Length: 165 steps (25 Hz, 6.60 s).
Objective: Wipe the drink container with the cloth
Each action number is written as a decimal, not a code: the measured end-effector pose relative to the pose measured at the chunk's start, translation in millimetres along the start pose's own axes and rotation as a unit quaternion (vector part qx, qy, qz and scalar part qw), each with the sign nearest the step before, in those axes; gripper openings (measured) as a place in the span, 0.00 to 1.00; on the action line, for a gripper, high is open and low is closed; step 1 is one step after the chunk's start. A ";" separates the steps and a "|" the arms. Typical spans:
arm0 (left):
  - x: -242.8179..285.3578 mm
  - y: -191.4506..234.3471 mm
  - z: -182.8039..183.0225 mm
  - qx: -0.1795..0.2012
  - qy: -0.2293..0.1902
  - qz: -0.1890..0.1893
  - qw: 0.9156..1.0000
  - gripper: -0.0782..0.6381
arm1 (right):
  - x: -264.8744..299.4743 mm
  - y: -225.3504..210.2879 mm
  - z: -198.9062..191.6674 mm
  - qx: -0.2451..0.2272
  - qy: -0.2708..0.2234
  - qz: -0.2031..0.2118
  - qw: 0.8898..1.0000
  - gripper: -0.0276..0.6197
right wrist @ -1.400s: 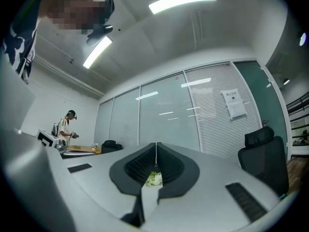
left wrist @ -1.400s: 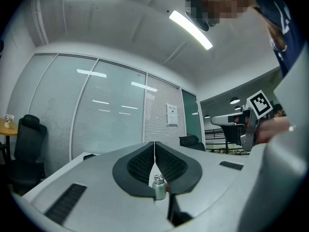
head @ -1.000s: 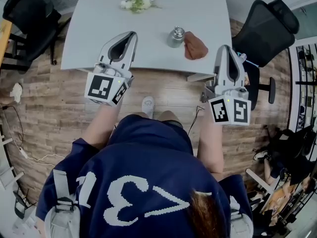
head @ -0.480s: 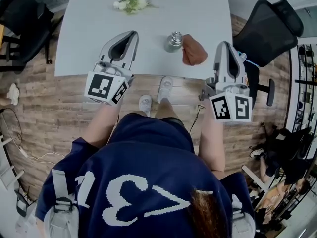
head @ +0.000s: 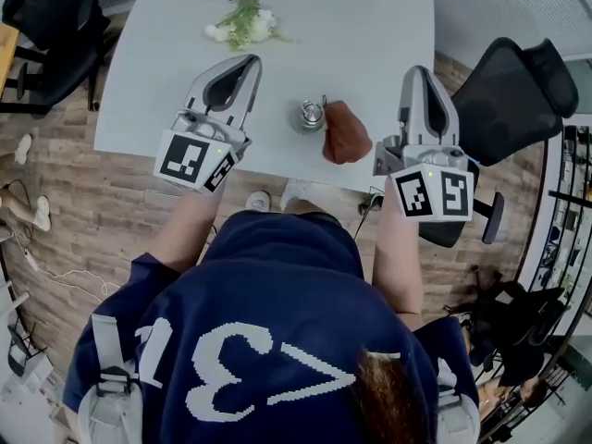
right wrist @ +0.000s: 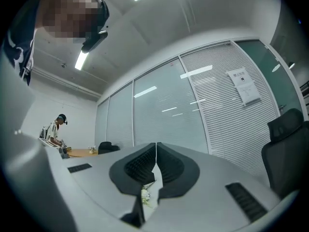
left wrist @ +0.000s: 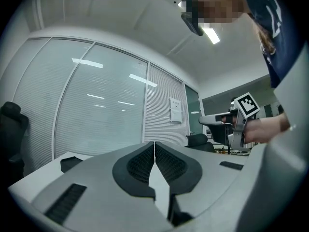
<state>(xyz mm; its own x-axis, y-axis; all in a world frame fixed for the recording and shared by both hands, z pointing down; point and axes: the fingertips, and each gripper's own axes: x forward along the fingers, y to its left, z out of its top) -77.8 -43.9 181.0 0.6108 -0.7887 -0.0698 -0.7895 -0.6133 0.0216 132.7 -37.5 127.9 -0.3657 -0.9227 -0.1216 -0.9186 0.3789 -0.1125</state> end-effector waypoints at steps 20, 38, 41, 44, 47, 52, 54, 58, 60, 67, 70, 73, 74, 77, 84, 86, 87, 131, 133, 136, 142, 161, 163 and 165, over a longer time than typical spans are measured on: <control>48.2 -32.7 -86.4 -0.048 0.082 -0.119 0.988 0.16 | 43.2 -38.1 -128.3 0.040 0.146 0.077 0.985 0.09; 27.6 -125.9 -194.7 0.059 0.228 -0.357 0.904 0.51 | -90.4 -7.2 -358.3 -0.100 0.492 0.089 0.860 0.43; 28.5 -125.7 -200.3 0.077 0.233 -0.353 0.903 0.51 | -88.9 -6.3 -357.7 -0.123 0.470 0.066 0.871 0.42; 27.3 -124.7 -199.6 0.071 0.227 -0.351 0.906 0.51 | -88.8 -2.9 -356.7 -0.114 0.463 0.059 0.877 0.28; 26.9 -122.9 -198.9 0.066 0.218 -0.340 0.912 0.50 | -86.4 -6.5 -351.8 -0.042 0.451 0.059 0.889 0.19; 21.7 -116.7 -195.8 0.046 0.201 -0.320 0.925 0.50 | -57.2 -1.5 -304.1 0.136 0.346 0.075 0.925 0.17; 18.8 -109.6 -193.7 0.029 0.193 -0.308 0.931 0.50 | -38.3 13.9 -275.2 0.187 0.295 0.111 0.931 0.17; 9.8 -92.1 -191.2 -0.004 0.188 -0.286 0.940 0.50 | -5.6 59.6 -228.8 0.208 0.245 0.213 0.923 0.16; 6.4 -86.4 -190.5 -0.017 0.187 -0.280 0.941 0.50 | 3.3 83.1 -223.7 0.179 0.255 0.260 0.914 0.16; -6.0 -76.0 -193.3 -0.021 0.193 -0.268 0.944 0.50 | 5.6 93.0 -255.9 0.159 0.298 0.282 0.898 0.16; -10.6 -74.1 -195.9 -0.020 0.200 -0.263 0.944 0.50 | 2.1 77.7 -270.2 0.190 0.297 0.260 0.899 0.16; -10.3 -75.0 -195.6 -0.015 0.199 -0.265 0.943 0.50 | -2.5 57.6 -290.6 0.210 0.310 0.232 0.898 0.16; -10.3 -75.1 -194.9 -0.013 0.196 -0.267 0.944 0.50 | -4.4 52.1 -298.2 0.212 0.318 0.223 0.897 0.16; -10.9 -74.6 -194.0 -0.012 0.192 -0.268 0.944 0.50 | -9.5 38.7 -318.9 0.211 0.344 0.200 0.893 0.16; -10.4 -75.4 -193.2 -0.016 0.189 -0.267 0.945 0.50 | -8.4 48.4 -311.0 0.207 0.341 0.213 0.892 0.16; -9.6 -74.5 -193.8 -0.024 0.193 -0.263 0.945 0.50 | -3.0 61.1 -292.8 0.208 0.323 0.233 0.893 0.16; -9.4 -74.2 -194.1 -0.027 0.194 -0.261 0.945 0.50 | -0.2 68.9 -283.3 0.208 0.314 0.245 0.894 0.16; 17.6 -58.2 -198.5 -0.110 0.255 -0.237 0.931 0.49 | 13.8 69.6 -277.8 0.182 0.247 0.208 0.929 0.15; 18.5 -50.7 -199.6 -0.147 0.252 -0.211 0.933 0.49 | 8.7 55.9 -296.6 0.161 0.269 0.176 0.933 0.15; 19.3 -40.5 -201.0 -0.207 0.250 -0.172 0.930 0.49 | -6.5 39.8 -331.7 0.146 0.313 0.131 0.929 0.15; 24.8 -40.9 -200.6 -0.217 0.256 -0.139 0.932 0.49 | -2.6 52.0 -312.2 0.198 0.272 0.117 0.935 0.15; 4.6 -34.7 -206.4 -0.290 0.273 -0.076 0.914 0.49 | -26.6 40.8 -342.6 0.088 0.318 0.055 0.942 0.15; 0.2 -32.3 -207.7 -0.306 0.277 -0.062 0.909 0.49 | -21.9 44.7 -337.8 0.096 0.311 0.056 0.944 0.15; -0.8 -29.6 -208.8 -0.325 0.277 -0.044 0.903 0.49 | -15.6 52.3 -325.1 0.116 0.291 0.065 0.948 0.15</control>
<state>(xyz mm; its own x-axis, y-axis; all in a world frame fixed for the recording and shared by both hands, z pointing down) -42.4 -34.0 388.7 0.7481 -0.5253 0.4056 -0.6443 -0.4283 0.6336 41.6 -26.2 444.4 -0.5559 -0.7248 0.4071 -0.8273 0.4348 -0.3556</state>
